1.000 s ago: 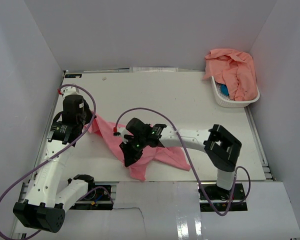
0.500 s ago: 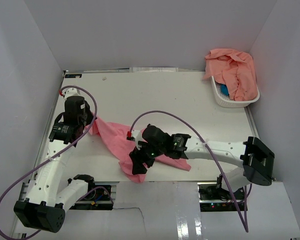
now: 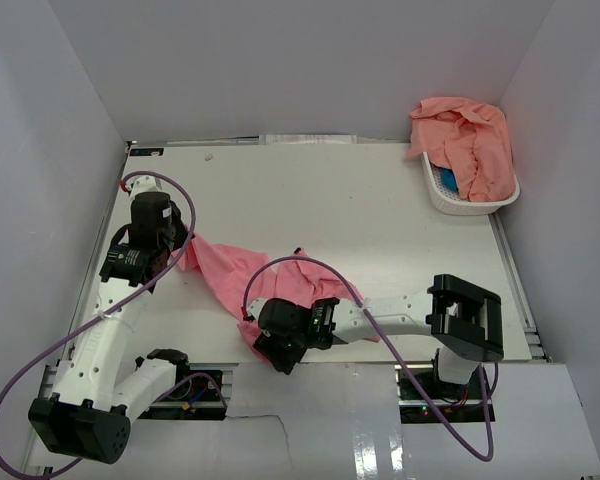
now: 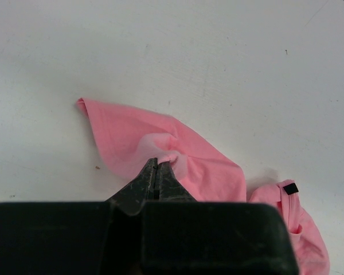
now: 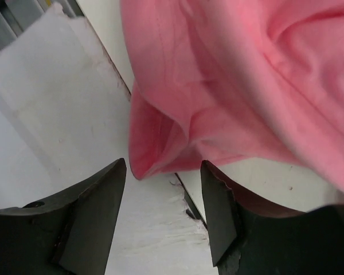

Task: Fold and stack the t-shirts
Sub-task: Flatten out the tshirt

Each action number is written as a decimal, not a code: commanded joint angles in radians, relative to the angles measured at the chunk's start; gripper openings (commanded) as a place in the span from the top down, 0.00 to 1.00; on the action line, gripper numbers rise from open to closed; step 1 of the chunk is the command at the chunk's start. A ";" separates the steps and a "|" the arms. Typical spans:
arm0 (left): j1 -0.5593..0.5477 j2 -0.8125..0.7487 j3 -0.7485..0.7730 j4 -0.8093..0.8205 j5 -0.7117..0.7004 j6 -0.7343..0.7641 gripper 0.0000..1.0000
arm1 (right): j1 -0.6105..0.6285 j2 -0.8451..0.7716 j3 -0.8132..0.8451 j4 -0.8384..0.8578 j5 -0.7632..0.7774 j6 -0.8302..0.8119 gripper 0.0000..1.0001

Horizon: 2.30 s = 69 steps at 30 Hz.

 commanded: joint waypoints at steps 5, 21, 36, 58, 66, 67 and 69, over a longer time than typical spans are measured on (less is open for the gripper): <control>0.005 -0.015 -0.006 0.019 -0.007 0.009 1.00 | 0.038 0.036 0.098 -0.017 0.113 0.018 0.41; 0.003 -0.009 -0.003 0.018 -0.004 0.009 1.00 | 0.058 0.054 0.106 -0.047 0.107 0.023 0.53; 0.003 0.007 -0.006 0.027 -0.002 0.009 1.00 | 0.023 -0.045 0.130 -0.129 0.240 0.011 0.92; 0.005 0.324 0.484 0.151 0.174 -0.020 1.00 | -0.741 -0.216 0.891 -0.264 0.234 -0.313 0.92; 0.003 0.010 0.313 0.256 0.160 -0.019 1.00 | -0.741 -0.534 0.729 -0.152 0.191 -0.339 0.92; 0.003 -0.018 0.308 0.263 0.151 -0.016 1.00 | -0.740 -0.567 0.713 -0.141 0.191 -0.339 0.92; 0.003 -0.070 0.290 0.273 0.162 -0.008 1.00 | -0.740 -0.645 0.705 -0.149 0.148 -0.371 0.92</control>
